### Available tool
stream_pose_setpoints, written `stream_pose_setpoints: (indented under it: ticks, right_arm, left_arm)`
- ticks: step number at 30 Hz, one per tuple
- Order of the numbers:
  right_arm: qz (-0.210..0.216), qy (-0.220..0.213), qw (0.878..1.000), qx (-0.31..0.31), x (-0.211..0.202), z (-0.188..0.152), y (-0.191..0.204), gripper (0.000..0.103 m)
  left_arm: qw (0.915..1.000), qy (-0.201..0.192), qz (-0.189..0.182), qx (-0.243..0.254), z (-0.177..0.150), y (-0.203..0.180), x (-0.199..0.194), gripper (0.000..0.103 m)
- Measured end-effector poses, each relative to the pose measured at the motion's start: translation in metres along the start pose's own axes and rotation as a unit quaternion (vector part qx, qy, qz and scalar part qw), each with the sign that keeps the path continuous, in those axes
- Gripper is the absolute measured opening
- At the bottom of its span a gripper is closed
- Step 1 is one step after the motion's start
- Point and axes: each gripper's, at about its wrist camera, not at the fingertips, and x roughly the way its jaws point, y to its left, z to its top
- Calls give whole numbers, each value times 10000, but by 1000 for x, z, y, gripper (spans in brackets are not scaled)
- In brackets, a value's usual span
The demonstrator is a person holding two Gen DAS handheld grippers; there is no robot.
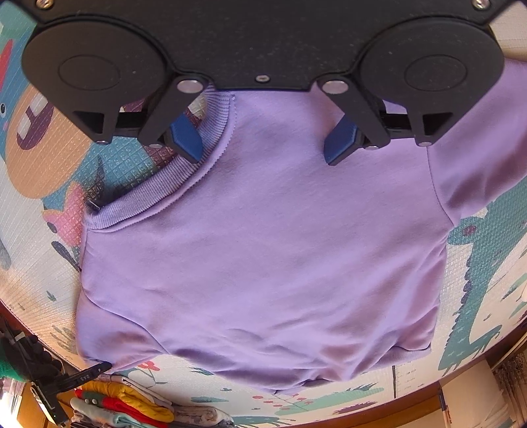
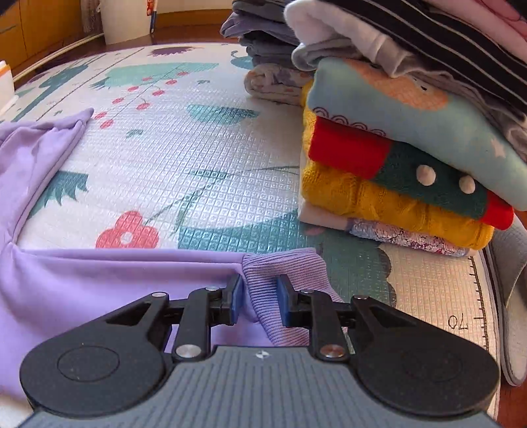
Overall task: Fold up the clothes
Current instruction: 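Move the left tool over the sweatshirt toward a sleeve cuff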
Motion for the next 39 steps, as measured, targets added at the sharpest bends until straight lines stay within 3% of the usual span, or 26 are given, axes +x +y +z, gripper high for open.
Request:
stream_pose_setpoints:
  ticks: [1, 8, 10, 11, 13, 15, 17, 19, 20, 22, 24, 26, 29, 31, 32, 34, 36, 38, 39]
  right_arm:
    - [-43, -8, 10000, -57, 1, 3, 1, 36]
    - [216, -470, 9975, -486, -33, -11, 29, 29]
    - [101, -126, 9971, -745, -21, -19, 32, 29]
    - [118, -54, 9988, -478, -17, -24, 23, 27]
    - [-54, 9, 9996, -283, -22, -19, 17, 13]
    - [-53, -108, 9984, -555, -33, -16, 32, 17]
    - [251, -274, 9942, -1012, -45, -15, 59, 17]
    - [848, -354, 9805, -1739, -57, -16, 104, 17]
    - [1140, -390, 9705, -2088, -62, -17, 126, 17]
    - [1819, -410, 9435, -2740, -70, -23, 172, 16]
    - [2423, -454, 9076, -3399, -82, -36, 216, 15]
    - [2770, -340, 8880, -3656, -87, -48, 242, 15]
    - [2847, 76, 8712, -3998, -88, -79, 253, 17]
    - [2898, 219, 8733, -3909, -94, -83, 248, 17]
    - [2921, 364, 8770, -3798, -95, -79, 246, 17]
    - [2922, 225, 8759, -3833, -105, -74, 245, 16]
    - [2865, -77, 8850, -3670, -112, -66, 243, 17]
    - [2776, 194, 8928, -3543, -103, -64, 246, 20]
    - [2719, 466, 8910, -3606, -94, -70, 248, 23]
  left_arm:
    - [10000, 4, -8, -6, 0, 0, 0, 81]
    - [10000, -27, -17, 8, -3, -2, 0, 82]
    - [10000, -25, -38, 26, -2, -1, 0, 83]
    - [10000, -19, -50, 29, -2, -1, 1, 85]
    - [10000, -5, -51, 40, -1, -2, 1, 85]
    - [10000, 11, -56, 61, -1, -1, -1, 85]
    - [10000, -20, 15, 90, -1, -1, -7, 82]
    - [9999, -148, 29, -26, 1, 1, -15, 81]
    - [9996, -239, 1, -121, 2, 3, -20, 75]
    - [9989, -371, -106, -274, 4, 5, -25, 65]
    - [9980, -455, -136, -418, 5, 9, -27, 56]
    - [9975, -438, -191, -525, 4, 12, -25, 50]
    - [9989, -74, -198, -412, -11, 12, -11, 50]
    - [9997, -71, -160, 152, -15, 2, -13, 52]
    - [9995, 20, -251, 176, -12, 2, -15, 52]
    - [9989, -2, -464, -32, -9, 8, -20, 52]
    - [9985, -165, -441, -288, -10, 18, -22, 50]
    - [9977, -20, -399, -556, -11, 27, -15, 50]
    - [9975, 42, -480, -519, -11, 28, -13, 53]
